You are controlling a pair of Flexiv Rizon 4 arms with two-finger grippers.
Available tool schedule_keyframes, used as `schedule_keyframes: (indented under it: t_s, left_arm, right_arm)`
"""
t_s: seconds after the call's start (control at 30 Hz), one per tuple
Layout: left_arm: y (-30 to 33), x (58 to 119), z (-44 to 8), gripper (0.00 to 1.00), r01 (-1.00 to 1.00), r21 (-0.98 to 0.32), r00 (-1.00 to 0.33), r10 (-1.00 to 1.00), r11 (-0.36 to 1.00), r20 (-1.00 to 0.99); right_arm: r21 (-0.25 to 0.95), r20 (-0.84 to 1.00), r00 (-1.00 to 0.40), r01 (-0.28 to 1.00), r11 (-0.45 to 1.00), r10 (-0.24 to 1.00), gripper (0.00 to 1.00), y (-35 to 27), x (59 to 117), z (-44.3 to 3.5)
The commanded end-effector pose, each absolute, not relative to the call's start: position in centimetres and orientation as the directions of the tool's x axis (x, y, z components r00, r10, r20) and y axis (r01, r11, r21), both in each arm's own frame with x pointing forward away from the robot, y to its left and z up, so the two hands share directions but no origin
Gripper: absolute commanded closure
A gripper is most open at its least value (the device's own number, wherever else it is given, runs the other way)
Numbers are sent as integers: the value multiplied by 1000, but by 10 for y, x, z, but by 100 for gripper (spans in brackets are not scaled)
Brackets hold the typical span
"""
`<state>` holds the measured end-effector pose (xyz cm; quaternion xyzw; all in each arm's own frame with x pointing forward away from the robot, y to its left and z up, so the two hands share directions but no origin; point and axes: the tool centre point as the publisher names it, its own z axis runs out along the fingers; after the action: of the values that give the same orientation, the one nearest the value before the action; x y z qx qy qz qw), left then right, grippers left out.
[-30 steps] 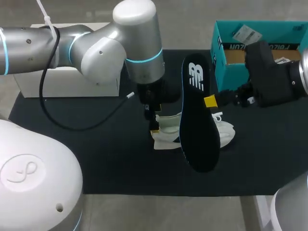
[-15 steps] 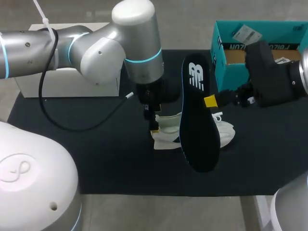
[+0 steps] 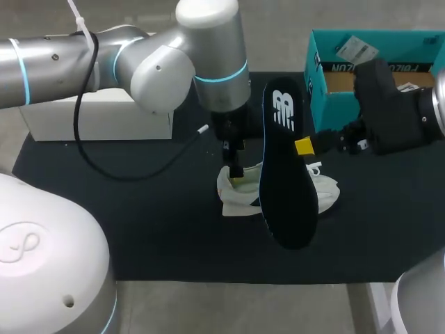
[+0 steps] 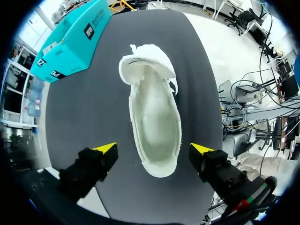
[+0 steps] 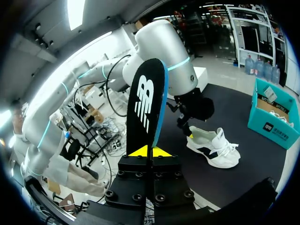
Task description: Take the shoe out of the shoebox, open the shoe tongue, remove and reinsert the insole, then place the shoe into the shoebox
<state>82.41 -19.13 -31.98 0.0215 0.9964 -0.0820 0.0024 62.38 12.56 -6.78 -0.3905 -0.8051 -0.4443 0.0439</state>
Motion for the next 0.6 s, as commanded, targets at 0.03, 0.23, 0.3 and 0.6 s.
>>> schedule_keyframes:
  t_s: [0.03,0.23,0.3,0.6]
  left_arm:
    - [-215,843,-336,0,50,-158,-998,54,986,23]
    - [-236,850,-346,12,85,-175,-995,93,981,35]
    - [-240,851,-350,12,92,-172,-994,99,981,34]
    - [-256,858,-363,22,107,-195,-993,115,975,29]
  right_arm:
    - [677,419,-690,670,303,589,100,129,628,-68]
    - [677,419,-690,670,303,589,100,129,628,-68]
    - [677,419,-690,670,303,589,100,129,628,-68]
    - [677,419,-690,670,303,589,100,129,628,-68]
